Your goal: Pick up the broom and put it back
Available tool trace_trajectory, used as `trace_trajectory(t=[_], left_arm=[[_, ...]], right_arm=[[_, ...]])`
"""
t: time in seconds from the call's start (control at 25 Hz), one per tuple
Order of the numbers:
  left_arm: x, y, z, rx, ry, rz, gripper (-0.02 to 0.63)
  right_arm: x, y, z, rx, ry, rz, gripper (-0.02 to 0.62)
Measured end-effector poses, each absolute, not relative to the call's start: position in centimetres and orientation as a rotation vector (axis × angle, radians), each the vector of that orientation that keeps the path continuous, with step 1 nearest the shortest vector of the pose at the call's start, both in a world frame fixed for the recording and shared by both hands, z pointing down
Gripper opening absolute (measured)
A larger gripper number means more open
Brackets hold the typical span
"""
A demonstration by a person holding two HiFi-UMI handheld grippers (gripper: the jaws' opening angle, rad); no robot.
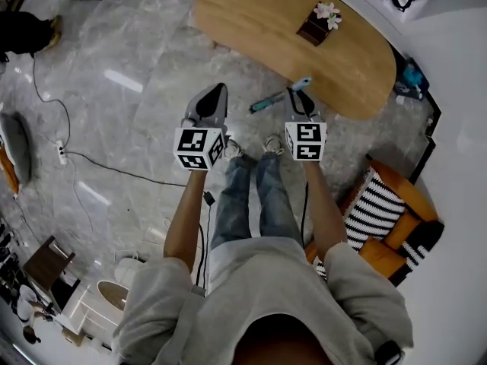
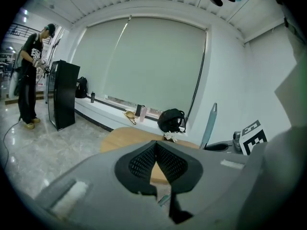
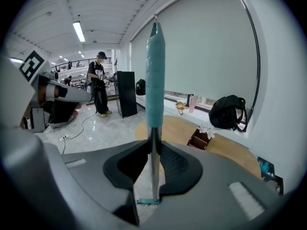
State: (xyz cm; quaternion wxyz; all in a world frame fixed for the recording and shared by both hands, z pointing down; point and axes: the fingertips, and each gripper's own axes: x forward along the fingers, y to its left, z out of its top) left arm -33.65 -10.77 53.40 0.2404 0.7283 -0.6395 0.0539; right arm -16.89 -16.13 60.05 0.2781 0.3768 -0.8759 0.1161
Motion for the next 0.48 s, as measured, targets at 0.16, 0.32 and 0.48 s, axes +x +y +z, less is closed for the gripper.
trace_trajectory(t=[0.16,0.32,0.48], left_arm=[[-32.8,-10.7,55.9,1.980,-1.738,0.156,0.000],[-32.4,-10.5,58.2,1.973,-1.727,0.177,0.000],[-32.1,-10.3,60.3,1.966,-1.714,0.194,0.000]], right_arm=[[-16.7,-16.3,62.2,1.015,-2.348,0.311,0.080],[-16.8,-16.9,64.8,1.007,-2.346,0.304,0.080],[-16.8,-17.3,67.2,1.032,-2.332,0.328,0.080]])
